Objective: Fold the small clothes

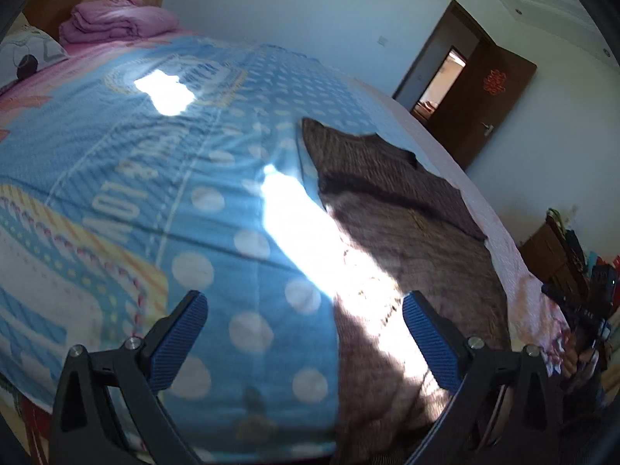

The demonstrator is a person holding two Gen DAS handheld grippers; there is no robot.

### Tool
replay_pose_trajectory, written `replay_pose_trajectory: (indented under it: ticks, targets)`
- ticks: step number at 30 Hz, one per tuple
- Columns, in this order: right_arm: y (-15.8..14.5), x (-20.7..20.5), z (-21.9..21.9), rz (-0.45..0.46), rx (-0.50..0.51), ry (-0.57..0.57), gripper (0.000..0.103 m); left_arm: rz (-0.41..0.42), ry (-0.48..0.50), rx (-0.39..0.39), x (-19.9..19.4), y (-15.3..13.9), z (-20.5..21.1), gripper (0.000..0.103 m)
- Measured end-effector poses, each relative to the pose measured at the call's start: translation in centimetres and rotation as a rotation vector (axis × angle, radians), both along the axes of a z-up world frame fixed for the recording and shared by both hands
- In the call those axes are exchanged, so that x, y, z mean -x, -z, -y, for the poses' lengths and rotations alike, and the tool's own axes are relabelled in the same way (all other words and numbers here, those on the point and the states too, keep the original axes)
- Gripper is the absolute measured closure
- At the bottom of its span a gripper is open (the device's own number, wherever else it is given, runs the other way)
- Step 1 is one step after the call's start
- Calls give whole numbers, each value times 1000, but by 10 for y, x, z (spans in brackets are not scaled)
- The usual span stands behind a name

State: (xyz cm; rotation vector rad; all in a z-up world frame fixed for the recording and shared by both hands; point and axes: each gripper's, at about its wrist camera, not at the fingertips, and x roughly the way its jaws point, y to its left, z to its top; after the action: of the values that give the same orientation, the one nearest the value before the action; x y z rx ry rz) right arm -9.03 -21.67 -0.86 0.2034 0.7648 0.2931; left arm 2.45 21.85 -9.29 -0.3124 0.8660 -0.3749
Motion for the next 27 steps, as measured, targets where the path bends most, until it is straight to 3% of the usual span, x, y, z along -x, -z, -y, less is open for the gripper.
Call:
replay_pose_trajectory:
  ticks: [1, 2, 4, 7, 11, 15, 19, 22, 25, 27]
  targets:
    - [-2, 11, 4, 12, 29, 11, 42, -17, 27, -3, 9, 4, 6, 1]
    - [-2, 19, 5, 12, 61, 27, 40, -28, 48, -11, 18, 8, 12, 2]
    - [8, 28, 9, -39, 111, 56, 40, -45, 79, -21, 27, 18, 23, 3]
    - [32, 41, 10, -127, 173, 83, 40, -93, 122, -41, 36, 36, 42, 13]
    - [61, 59, 3, -199, 181, 79, 44, -73, 151, -84, 52, 46, 58, 14]
    - [85, 58, -12, -281, 267, 45, 56, -151, 209, -18, 57, 52, 69, 14]
    - [100, 58, -13, -346, 190, 23, 56, -208, 216, -63, 69, 67, 74, 14]
    - [103, 59, -18, -351, 248, 26, 57, -252, 185, -40, 71, 80, 68, 17]
    - [103, 57, -19, -346, 233, 35, 57, -279, 159, 45, 67, 84, 60, 18]
    - [108, 55, -21, -360, 220, 37, 56, -273, 152, 60, 67, 84, 62, 18]
